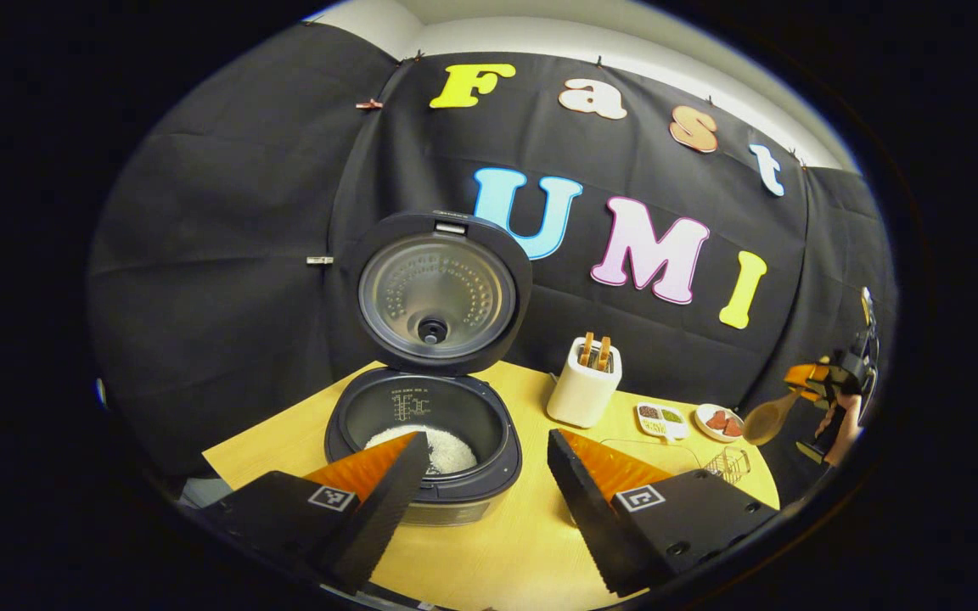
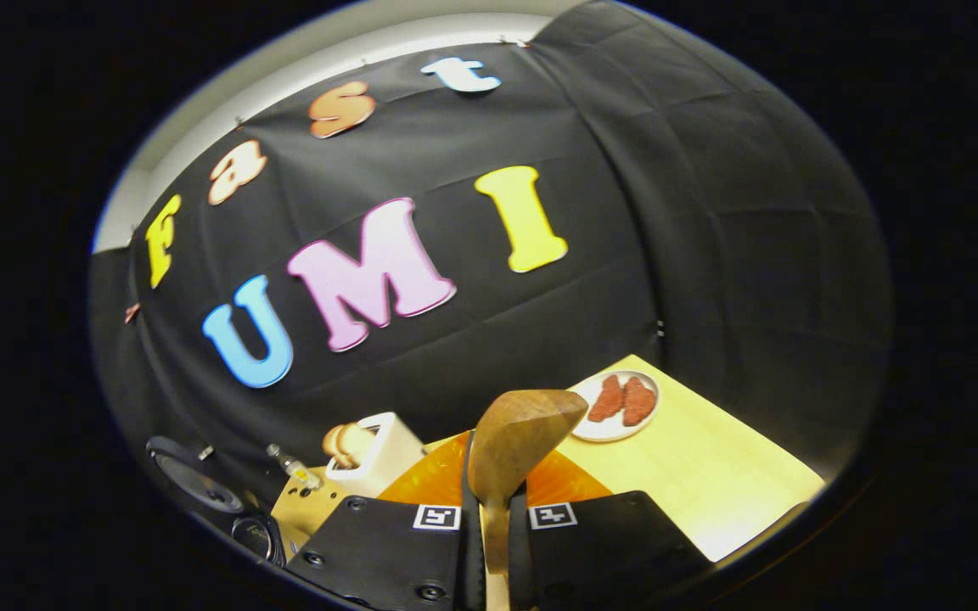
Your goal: Close the left gripper, press the button to open the rice cooker; take a wooden spoon from the chopstick holder with the right hand, scoop a spoonful of rice and pour it into the rice cooker, then put the wooden spoon back into the chopstick holder.
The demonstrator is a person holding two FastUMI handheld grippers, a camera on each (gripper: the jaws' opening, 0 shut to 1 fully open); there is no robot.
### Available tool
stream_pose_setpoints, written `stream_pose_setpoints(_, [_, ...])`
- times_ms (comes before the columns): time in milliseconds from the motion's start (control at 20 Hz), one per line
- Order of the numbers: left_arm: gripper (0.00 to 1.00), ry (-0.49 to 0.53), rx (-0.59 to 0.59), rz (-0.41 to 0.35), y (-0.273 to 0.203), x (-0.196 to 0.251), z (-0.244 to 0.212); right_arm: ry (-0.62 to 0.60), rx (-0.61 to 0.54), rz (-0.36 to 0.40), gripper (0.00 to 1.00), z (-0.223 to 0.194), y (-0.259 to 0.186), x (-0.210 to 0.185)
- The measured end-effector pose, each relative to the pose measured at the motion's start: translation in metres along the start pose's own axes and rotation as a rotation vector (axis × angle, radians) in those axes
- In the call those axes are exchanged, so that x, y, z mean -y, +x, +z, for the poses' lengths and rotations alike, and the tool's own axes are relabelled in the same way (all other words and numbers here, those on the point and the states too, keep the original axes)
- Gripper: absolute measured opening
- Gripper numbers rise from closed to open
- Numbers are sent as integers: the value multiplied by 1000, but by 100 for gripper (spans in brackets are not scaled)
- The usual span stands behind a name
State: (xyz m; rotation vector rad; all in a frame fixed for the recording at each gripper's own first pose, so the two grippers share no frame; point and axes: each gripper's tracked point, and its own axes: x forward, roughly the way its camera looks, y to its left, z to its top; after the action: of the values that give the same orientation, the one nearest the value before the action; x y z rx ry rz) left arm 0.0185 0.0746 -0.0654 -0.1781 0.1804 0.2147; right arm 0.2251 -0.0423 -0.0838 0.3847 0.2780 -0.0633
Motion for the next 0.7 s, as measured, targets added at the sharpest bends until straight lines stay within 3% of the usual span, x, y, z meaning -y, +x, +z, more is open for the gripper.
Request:
stream_pose_setpoints(300, [95, 66, 0, 87, -14, -6, 10, 102, -35, -124, 14, -20, 28, 69])
stream_pose_setpoints(700, [95, 84, 149, 209, 0, -14, 80, 99, -164, -170, 15, -96, 64, 85])
